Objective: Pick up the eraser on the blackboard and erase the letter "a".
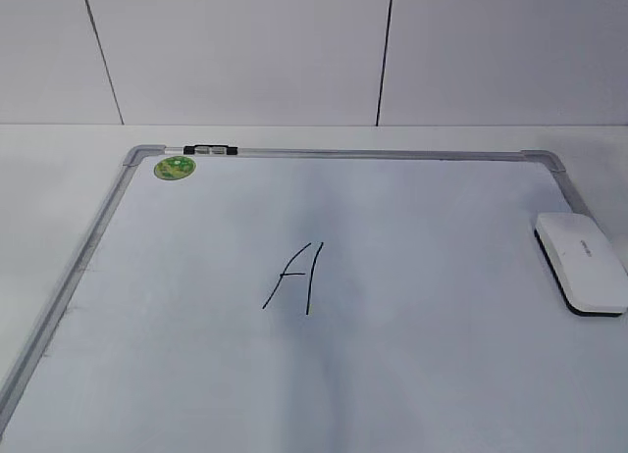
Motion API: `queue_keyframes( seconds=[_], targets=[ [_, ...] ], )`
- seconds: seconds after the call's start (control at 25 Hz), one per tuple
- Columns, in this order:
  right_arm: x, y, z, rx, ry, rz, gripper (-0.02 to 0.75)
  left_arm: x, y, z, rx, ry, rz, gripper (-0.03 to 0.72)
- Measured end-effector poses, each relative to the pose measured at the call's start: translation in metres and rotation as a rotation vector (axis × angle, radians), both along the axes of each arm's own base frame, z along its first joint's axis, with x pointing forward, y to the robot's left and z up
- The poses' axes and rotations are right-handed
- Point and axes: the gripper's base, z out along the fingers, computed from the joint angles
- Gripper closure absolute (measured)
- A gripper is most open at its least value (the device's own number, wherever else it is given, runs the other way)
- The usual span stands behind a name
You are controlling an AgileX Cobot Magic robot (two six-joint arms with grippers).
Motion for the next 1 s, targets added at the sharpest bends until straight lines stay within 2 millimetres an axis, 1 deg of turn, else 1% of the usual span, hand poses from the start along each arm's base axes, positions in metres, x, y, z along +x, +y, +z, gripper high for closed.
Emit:
queue_keyframes(
  seconds=[0.2, 0.24, 0.36, 0.52, 0.72, 0.92, 1.0],
  targets=[
    [-0.04, -0.004, 0.008, 0.027, -0.113, 0.026, 0.146, -0.038, 0.011, -0.013, -0.016, -0.078, -0.007, 0.204],
    [-0.045, -0.004, 0.007, 0.031, -0.124, 0.031, 0.146, -0.045, 0.013, -0.015, -0.02, -0.095, -0.006, 0.204],
    [-0.061, -0.007, 0.002, 0.035, -0.152, 0.033, 0.146, -0.062, 0.018, -0.022, -0.028, -0.135, -0.004, 0.204],
    [-0.075, -0.009, -0.011, 0.04, -0.16, 0.033, 0.146, -0.079, 0.023, -0.029, -0.038, -0.183, -0.001, 0.204],
    [-0.092, -0.014, -0.03, 0.01, -0.18, 0.028, 0.146, -0.087, 0.026, -0.03, -0.046, -0.213, 0.002, 0.204],
    [-0.105, -0.02, -0.056, -0.042, -0.187, 0.026, 0.146, -0.088, 0.026, -0.03, -0.045, -0.216, 0.004, 0.204],
    [-0.11, -0.022, -0.065, -0.054, -0.192, 0.025, 0.146, -0.086, 0.026, -0.034, -0.042, -0.205, 0.004, 0.204]
  ],
)
